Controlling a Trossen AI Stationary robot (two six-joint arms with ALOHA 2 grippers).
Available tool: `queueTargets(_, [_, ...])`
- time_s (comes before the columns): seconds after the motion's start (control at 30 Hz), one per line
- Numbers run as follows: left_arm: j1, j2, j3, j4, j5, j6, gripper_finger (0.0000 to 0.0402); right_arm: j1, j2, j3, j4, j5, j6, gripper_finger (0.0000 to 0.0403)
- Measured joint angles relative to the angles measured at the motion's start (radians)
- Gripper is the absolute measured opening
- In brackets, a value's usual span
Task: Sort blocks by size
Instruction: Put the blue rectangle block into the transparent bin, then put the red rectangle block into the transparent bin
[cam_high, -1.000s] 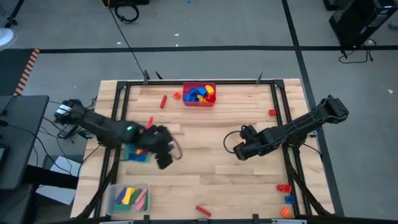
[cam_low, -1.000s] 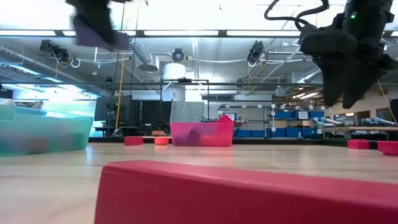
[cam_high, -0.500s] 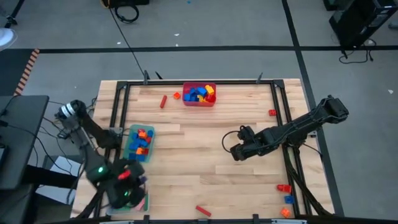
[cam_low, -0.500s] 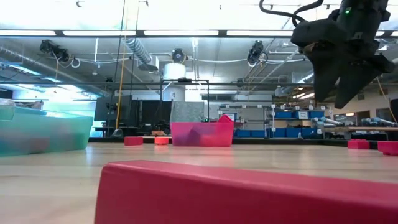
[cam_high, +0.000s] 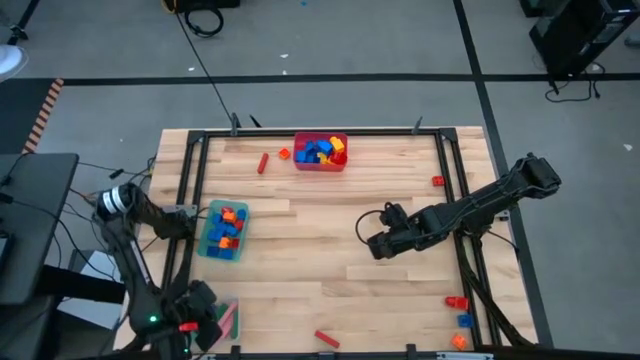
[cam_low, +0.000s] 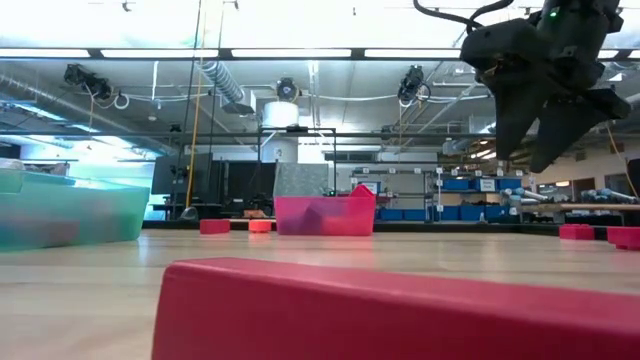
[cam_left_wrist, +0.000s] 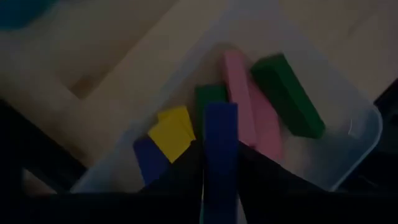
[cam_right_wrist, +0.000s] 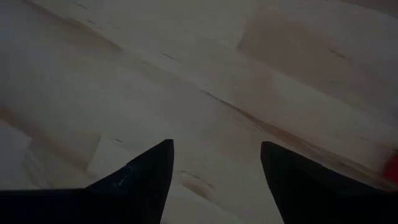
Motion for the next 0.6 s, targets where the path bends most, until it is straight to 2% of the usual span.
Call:
queueTargets(0.4, [-0.005, 0.02, 0.0, 0.058, -0.017, -0.004, 0.0104, 0.0, 0.0, 0.0, 0.033, 0.0, -0.002, 0.0254])
queueTargets(0.6, [0.052, -0.021, 0.0, 0.025, -0.02, -0.049, 0.0116, 0.0, 0.0, 0.0, 0.035, 0.001, -0.035, 0.0254])
